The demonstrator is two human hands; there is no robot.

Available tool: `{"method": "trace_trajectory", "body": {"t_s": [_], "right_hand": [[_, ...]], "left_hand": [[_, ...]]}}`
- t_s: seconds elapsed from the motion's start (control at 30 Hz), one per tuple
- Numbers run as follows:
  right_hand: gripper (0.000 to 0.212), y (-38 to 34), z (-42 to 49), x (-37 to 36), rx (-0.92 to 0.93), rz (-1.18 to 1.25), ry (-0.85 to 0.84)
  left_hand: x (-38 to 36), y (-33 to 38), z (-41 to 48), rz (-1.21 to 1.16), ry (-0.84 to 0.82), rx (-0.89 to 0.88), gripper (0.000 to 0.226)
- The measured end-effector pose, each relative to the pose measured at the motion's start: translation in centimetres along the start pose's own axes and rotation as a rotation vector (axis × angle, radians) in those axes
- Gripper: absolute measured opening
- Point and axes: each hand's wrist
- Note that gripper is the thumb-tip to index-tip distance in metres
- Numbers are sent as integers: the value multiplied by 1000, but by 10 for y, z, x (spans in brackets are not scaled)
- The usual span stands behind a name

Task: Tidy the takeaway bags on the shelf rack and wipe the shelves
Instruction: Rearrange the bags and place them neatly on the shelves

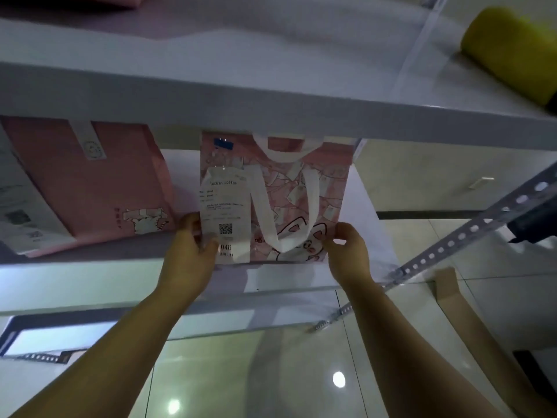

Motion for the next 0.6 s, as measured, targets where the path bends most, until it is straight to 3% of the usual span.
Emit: {"method": "trace_trajectory", "body": {"t_s": [0.2,0.4,0.6], "right_hand": [[9,14,-69,31,-89,-47,43],[22,21,-143,70,-33,-24,32],[9,10,-228,121,12,37,-25]], "left_hand": [[3,6,-70,59,52,53,22],[11,16,-153,38,76,89,18],[37,54,-257,24,154,83,19]]}}
Point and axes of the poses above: each hand's wrist, its own z-axis towards the middle knuckle, its own x-axis out of the back of the hand, y = z × x, and after that the axes turned 3 degrees about -y, right-handed
